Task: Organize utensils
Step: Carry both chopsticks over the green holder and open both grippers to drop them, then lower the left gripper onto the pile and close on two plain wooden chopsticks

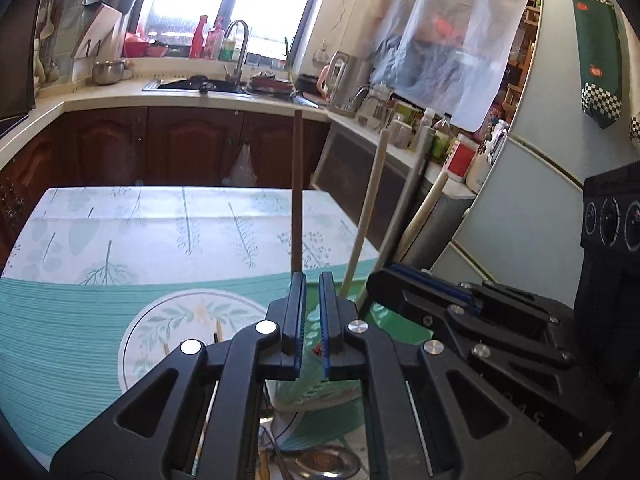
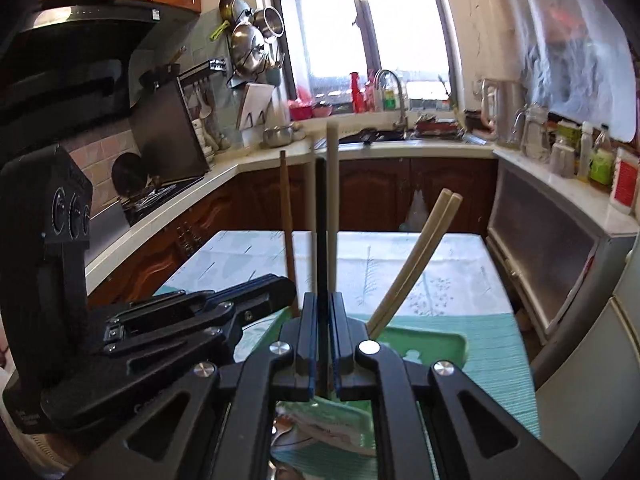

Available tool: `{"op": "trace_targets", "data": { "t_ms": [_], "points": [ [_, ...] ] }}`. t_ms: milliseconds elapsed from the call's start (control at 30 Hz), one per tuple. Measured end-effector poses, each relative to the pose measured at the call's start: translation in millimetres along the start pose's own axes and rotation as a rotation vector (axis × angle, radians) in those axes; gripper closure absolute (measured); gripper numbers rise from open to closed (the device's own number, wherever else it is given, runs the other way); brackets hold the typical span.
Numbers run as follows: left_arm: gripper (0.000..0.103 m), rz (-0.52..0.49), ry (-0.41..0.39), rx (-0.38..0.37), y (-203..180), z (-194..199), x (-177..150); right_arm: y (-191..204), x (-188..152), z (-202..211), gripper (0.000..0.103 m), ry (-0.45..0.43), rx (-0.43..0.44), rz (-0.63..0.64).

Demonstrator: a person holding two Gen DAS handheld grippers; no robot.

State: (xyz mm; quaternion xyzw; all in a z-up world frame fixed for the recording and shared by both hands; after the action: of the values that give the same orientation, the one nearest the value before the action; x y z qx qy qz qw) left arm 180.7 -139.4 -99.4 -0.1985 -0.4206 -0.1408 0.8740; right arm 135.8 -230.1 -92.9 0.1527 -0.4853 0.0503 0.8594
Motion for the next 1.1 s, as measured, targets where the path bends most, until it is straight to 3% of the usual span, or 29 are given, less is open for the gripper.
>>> {"op": "trace_targets", "data": {
  "t_ms": [200, 267, 600, 700, 767, 867, 1100],
  "points": [
    [0.098, 0.029, 0.137, 0.041, 8.2, 12.1, -14.6, 0.3, -1.1, 0.9, 0.089, 0.023, 0.027, -0.066],
    [0.098, 0.005, 0.175, 0.091, 11.7, 16.2, -19.7, -0.5, -2.4, 1.9, 0.089, 0.021, 0.032, -0.084],
    [0.098, -0.002, 0.296, 0.251, 55.5, 45.3, -39.4, 16.5, -9.6, 21.0, 0.088, 0.033, 0.05, -0.118],
    [0.098, -0.003, 0.31, 0.284, 68.0, 52.4, -43.1, 21.9, -15.0, 23.4, 0.08, 0.058, 0.055, -0.139],
    [0.098, 0.0, 0.322, 0.285, 74.5, 54.7, -46.8, 25.2, -20.4, 25.3, 0.074, 0.07, 0.059, -0.154],
    [0.098, 0.027, 0.351, 0.264, 83.6, 52.1, -53.6, 29.2, -29.0, 25.1, 0.074, 0.091, 0.071, -0.17],
    [0.098, 0.067, 0.508, 0.184, 89.3, 22.1, -80.5, 37.3, -57.5, 9.8, 0.074, 0.172, 0.053, -0.163]
  ]
}}
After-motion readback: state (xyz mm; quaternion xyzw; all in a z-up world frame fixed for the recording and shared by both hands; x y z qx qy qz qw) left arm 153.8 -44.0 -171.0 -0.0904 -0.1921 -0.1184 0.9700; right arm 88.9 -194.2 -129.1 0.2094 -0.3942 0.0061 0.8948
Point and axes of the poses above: each gripper's, at about its wrist camera, not at the fingertips, and z roughly against the way its jaws point, y to its left, x to its top, the point moved 7 cm from there along -z, roughly the way its jaws point, and after that the axes turned 6 degrees about x, right-handed, at the moved point
